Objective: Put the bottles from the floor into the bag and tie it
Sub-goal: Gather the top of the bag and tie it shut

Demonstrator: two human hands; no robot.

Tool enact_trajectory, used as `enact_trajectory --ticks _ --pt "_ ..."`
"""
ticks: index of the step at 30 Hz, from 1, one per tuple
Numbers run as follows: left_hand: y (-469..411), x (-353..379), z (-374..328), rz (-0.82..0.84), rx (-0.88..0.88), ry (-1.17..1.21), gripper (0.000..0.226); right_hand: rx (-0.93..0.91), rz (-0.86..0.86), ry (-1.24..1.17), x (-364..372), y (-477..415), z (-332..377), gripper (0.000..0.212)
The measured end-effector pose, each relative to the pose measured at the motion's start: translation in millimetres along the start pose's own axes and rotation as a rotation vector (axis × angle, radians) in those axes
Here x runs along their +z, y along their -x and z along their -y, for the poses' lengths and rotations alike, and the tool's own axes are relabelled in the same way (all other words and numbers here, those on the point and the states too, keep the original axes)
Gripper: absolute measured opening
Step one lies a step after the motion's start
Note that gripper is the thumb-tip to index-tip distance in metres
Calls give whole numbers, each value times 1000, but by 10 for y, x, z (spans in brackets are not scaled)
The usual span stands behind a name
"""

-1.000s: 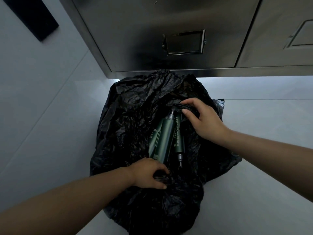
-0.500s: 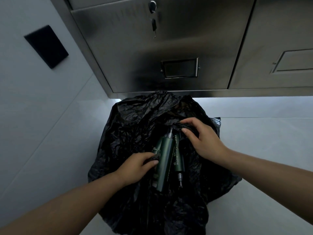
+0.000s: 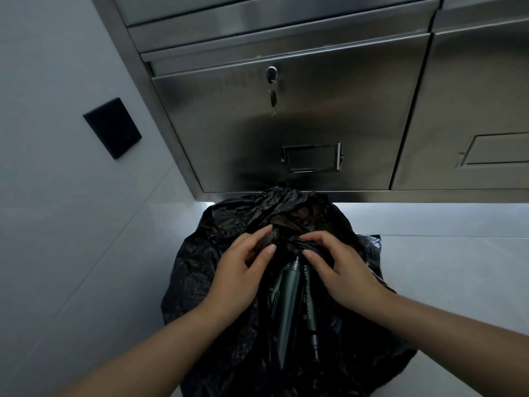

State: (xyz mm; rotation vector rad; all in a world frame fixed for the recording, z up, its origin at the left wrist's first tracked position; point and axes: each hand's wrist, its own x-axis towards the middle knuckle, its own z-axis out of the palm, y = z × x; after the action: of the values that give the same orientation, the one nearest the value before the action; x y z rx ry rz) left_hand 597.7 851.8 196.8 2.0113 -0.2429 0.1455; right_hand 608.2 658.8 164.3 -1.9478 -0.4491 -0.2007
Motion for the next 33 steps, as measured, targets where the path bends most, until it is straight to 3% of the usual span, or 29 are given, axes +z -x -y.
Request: enact_trajectory --ticks 4,9,12,17,26,30,33 --pt "53 26 14 14 -54 75 58 -14 14 1 39 23 22 20" --pt "75 42 -3 52 -74 98 66 -60 37 7 117 25 97 20" --pt "85 42 -24 74 -55 67 57 -74 55 -4 153 23 146 19" --pt "87 72 -49 36 -64 87 24 -30 81 -91 136 42 204 14" --pt "146 129 -17 -68 -55 64 19 64 0 -188 196 45 214 8" --pt "129 148 -20 -12 -96 135 22 91 -4 -190 196 14 142 6" --pt "125 126 -9 47 -120 262 11 81 8 -168 177 22 100 5"
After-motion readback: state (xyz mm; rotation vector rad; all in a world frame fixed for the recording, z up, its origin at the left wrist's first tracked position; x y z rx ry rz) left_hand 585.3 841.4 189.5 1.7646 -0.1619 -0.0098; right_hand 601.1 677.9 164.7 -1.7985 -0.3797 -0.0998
